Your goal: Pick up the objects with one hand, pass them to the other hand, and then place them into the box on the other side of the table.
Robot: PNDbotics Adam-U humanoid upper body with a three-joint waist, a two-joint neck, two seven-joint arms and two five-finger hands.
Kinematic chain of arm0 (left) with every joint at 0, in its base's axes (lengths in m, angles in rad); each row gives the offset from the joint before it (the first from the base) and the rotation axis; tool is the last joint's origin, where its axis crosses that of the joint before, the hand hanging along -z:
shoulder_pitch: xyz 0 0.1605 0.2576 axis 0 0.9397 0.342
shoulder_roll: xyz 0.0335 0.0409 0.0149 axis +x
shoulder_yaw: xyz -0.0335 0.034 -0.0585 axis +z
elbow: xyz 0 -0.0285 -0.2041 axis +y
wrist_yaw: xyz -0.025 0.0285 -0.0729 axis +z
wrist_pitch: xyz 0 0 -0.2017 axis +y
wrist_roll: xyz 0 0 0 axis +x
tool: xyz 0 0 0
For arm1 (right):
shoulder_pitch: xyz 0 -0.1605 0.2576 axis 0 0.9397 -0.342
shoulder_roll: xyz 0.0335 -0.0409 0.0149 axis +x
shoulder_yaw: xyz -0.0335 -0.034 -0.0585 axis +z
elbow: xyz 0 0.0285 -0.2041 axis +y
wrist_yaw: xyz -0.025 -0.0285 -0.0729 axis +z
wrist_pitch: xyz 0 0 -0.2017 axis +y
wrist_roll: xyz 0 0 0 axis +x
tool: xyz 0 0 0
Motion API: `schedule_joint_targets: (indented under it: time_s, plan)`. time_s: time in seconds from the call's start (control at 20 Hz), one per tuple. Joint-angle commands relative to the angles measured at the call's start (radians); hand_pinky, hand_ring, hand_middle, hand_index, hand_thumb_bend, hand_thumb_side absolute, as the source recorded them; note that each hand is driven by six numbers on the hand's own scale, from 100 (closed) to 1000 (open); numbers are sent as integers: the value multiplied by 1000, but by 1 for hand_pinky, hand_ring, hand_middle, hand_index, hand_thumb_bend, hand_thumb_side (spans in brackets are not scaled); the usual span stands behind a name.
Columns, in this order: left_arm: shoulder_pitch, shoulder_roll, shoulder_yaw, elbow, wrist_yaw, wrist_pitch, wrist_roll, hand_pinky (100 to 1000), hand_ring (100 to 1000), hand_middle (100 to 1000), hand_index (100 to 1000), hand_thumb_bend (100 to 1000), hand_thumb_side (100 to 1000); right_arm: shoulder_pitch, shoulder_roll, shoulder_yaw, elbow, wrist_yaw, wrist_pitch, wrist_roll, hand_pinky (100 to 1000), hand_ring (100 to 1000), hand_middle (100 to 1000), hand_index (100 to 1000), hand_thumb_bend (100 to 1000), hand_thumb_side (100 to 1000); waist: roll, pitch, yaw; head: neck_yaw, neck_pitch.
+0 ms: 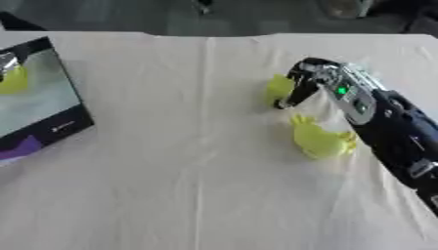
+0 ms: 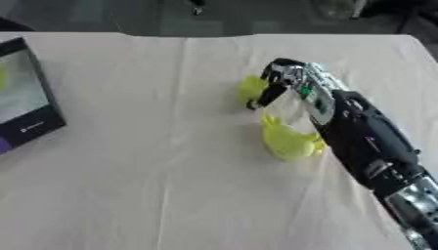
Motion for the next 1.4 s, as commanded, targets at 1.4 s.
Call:
schedule_joint_targets:
  time_s: [1.4]
  plan:
    - [-28,31,4,-68,8,-14,-6,857,744,580,743,590,516,93,-25,-60,-402,-494,129,-498,697,555,519,577,415,100,17,-16,-18,19,-2]
